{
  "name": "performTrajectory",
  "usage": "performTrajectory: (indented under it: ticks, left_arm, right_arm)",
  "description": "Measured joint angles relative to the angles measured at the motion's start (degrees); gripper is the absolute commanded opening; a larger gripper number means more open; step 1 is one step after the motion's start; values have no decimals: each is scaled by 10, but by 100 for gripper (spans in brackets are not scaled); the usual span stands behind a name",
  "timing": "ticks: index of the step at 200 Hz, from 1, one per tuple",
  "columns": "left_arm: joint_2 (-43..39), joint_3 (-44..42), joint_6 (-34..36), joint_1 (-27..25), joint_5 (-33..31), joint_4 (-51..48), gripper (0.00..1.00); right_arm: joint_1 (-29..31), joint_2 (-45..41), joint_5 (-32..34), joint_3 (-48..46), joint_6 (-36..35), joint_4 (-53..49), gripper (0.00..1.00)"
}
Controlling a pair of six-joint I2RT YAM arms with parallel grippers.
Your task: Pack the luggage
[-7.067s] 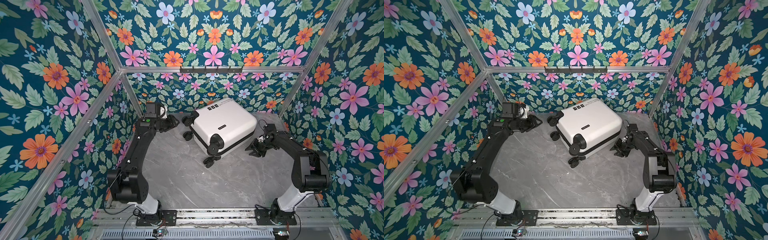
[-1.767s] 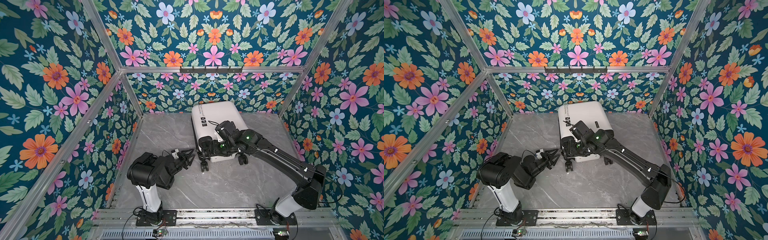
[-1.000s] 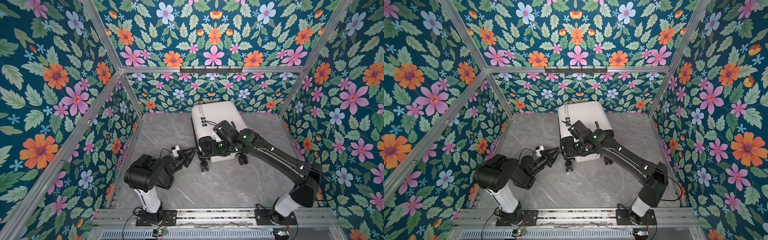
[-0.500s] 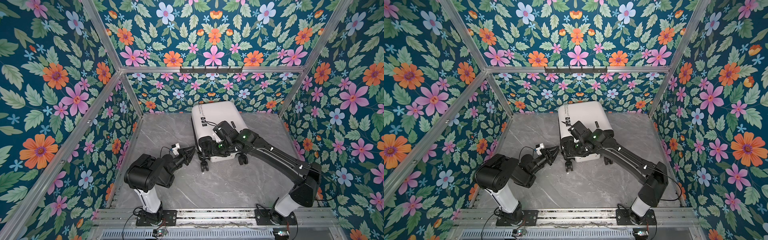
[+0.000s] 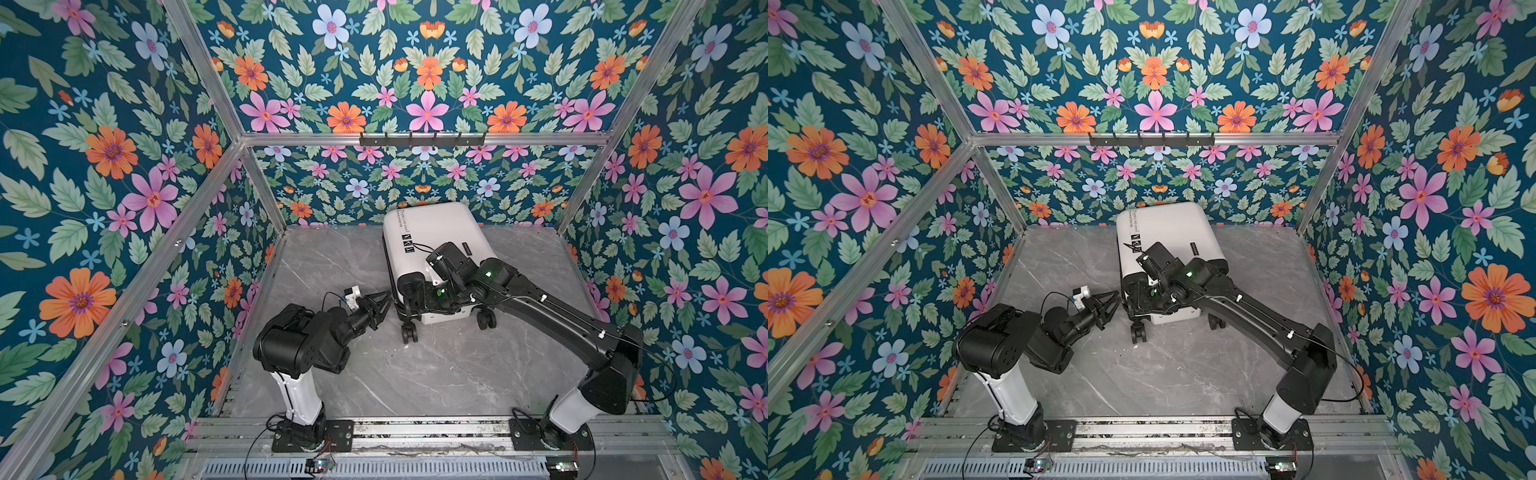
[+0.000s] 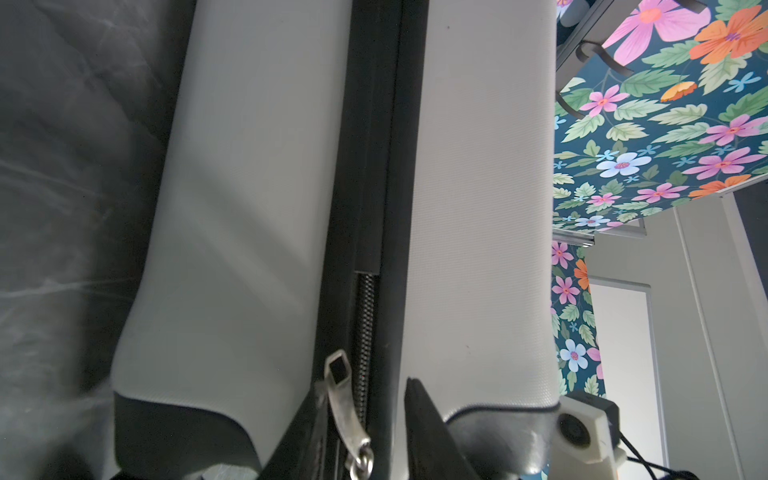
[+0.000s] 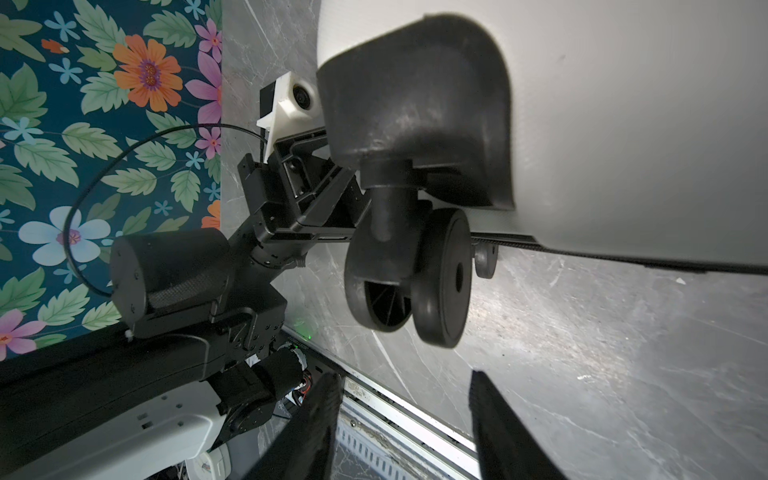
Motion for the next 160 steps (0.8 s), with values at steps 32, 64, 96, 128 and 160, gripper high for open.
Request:
performTrajectory:
  ticks: [32, 64, 96, 128, 160]
  left_arm:
    - [21, 15, 12, 0, 4, 0, 48]
    - [42, 35, 38, 2, 11, -5, 48]
    - [42, 48, 77, 2, 38, -4, 42]
    - [35, 38, 112, 2, 70, -4, 41]
    - [25, 29, 129, 2, 110, -4, 41]
  right_arm:
    - [0, 0, -2, 0, 0, 0, 52]
    - [0, 0, -2, 0, 0, -1, 52]
    - [-3, 0, -4, -1, -2, -13, 52]
    - [-13, -9, -9, -11, -2, -22, 52]
    - [-28, -21, -11, -17, -2, -27, 52]
